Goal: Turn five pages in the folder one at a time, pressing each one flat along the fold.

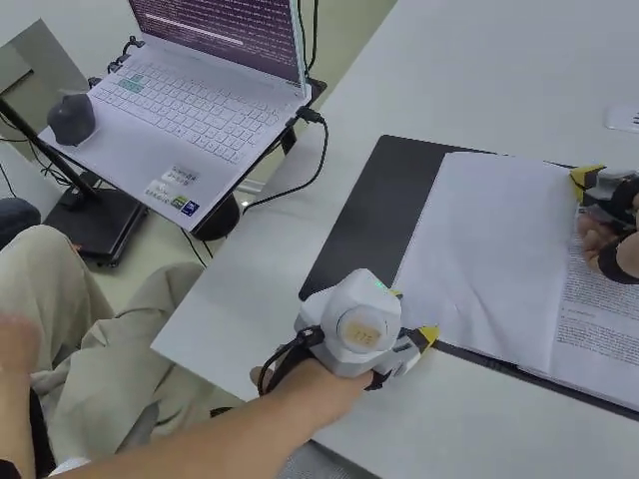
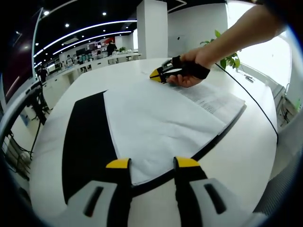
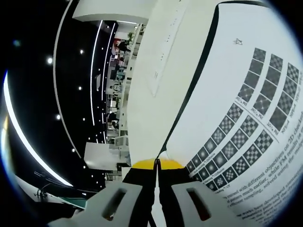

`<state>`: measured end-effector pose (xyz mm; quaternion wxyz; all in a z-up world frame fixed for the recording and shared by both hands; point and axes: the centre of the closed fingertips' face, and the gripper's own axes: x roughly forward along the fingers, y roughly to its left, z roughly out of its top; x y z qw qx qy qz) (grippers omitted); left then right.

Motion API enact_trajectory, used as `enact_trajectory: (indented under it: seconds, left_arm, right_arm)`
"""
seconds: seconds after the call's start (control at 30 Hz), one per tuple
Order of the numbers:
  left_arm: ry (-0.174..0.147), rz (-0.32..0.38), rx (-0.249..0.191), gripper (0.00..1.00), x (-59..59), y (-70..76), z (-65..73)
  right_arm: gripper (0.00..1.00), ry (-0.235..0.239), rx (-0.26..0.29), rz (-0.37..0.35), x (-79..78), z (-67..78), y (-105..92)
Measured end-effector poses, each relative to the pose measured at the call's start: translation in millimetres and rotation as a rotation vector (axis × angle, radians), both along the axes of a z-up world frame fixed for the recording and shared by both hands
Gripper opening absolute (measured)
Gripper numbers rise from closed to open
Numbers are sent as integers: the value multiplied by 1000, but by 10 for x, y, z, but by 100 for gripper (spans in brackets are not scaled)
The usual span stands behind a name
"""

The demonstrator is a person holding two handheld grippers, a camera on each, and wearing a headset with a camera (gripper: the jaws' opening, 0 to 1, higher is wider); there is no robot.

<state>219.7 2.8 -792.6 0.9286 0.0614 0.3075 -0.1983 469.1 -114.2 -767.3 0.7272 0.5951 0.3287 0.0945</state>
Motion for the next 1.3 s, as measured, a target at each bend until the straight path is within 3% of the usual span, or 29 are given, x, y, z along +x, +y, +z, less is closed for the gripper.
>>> enact_trajectory:
  seconds: [0.17, 0.5, 0.93, 1.3]
  left_arm:
    - [1, 2, 2, 34, -2, -4, 2]
    - [1, 3, 0, 34, -1, -7, 4]
    - [2, 5, -2, 34, -2, -3, 3]
    - [6, 7, -4, 34, -1, 3, 4]
  right_arm:
    - [0, 16, 28, -40, 48, -8, -21]
    - [0, 30, 49, 5, -18, -9, -3]
    - [0, 55, 50, 136, -300, -22, 64]
    - [0, 64, 48, 179, -521, -20, 86]
